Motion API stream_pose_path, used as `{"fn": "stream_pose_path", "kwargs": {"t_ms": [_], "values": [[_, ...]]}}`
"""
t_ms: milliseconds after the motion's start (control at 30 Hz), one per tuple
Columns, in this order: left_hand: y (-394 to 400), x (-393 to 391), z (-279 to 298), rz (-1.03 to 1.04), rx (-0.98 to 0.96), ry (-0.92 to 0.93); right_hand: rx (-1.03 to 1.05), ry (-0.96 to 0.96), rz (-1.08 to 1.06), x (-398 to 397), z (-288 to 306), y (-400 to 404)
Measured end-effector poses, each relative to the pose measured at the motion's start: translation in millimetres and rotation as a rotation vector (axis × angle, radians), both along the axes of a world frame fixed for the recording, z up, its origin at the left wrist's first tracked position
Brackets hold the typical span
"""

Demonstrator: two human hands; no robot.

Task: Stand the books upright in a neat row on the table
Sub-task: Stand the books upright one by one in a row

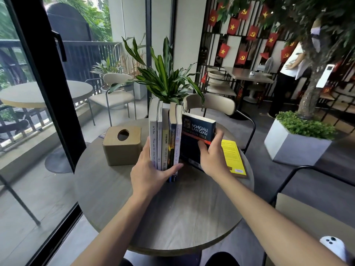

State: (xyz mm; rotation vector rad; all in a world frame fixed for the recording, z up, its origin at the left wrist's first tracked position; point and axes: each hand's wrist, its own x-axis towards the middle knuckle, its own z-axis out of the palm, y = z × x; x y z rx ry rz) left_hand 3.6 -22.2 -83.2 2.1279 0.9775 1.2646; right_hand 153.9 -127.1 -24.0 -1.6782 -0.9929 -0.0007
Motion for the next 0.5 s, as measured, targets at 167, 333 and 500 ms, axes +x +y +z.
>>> {"fn": "stream_pose_path", "kwargs": {"t_ms": [167,333,500], "values": [[0.0,0.1,1.5,0.005,-0.006,0.019,-0.019,0.076,0.113,-8.9,-11.2,8.0],[-0.3,1.0,3.0,-0.006,0.001,0.012,-0.080,0.107,0.292,-5.5,-5.2,3.6],[-3.6,0.1,7.9,-0.050,-0.010,-0.029,-0.125,0.247,0.420,-9.6,2.8,1.1]]}}
